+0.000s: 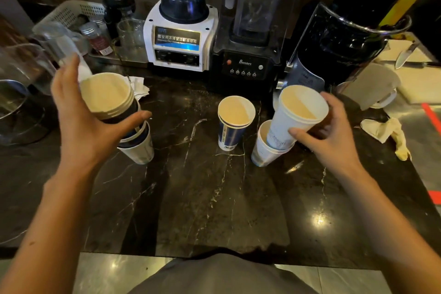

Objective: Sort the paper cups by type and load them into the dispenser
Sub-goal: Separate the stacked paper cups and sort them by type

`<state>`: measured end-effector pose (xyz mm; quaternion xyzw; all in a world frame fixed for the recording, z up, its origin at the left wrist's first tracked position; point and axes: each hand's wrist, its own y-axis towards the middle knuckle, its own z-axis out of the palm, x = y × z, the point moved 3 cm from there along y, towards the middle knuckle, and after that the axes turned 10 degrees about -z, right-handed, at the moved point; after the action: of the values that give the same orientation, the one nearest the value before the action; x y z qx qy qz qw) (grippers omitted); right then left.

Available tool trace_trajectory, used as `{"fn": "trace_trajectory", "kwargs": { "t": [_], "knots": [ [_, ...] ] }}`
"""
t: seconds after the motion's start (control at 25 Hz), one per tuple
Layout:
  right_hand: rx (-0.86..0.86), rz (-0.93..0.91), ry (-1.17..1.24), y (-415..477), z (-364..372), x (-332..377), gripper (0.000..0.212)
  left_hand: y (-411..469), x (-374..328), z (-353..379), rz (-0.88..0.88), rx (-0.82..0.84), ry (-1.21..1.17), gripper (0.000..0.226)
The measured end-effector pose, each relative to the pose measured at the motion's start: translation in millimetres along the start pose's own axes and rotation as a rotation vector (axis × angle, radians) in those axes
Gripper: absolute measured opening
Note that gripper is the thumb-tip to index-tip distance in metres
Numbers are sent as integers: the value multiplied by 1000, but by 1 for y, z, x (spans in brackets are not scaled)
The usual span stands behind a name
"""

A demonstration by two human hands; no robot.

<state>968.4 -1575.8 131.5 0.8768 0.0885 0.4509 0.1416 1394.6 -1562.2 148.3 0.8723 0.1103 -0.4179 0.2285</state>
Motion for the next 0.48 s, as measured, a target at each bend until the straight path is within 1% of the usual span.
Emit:
{"fn": "trace_trajectory", "kwargs": {
  "t": [0.12, 0.24, 0.32, 0.4, 0.48],
  "knots": [
    [85, 68, -85, -12, 19, -21, 88, -10, 16, 13, -82, -14, -7, 116],
    [206, 96, -180, -20, 35, -36, 83, -11, 28, 18, -93, -30, -78, 109],
    [245, 117, -167, -25, 41, -41, 81, -12, 32, 20, -102, -6, -137, 103],
    [267, 132, -145, -28, 41, -44, 82, -15, 33, 20, -117, 6, -184, 96],
    [287, 146, -175, -27, 40, -47, 85, -15, 35, 18, -128, -2, -203, 91]
  ]
}}
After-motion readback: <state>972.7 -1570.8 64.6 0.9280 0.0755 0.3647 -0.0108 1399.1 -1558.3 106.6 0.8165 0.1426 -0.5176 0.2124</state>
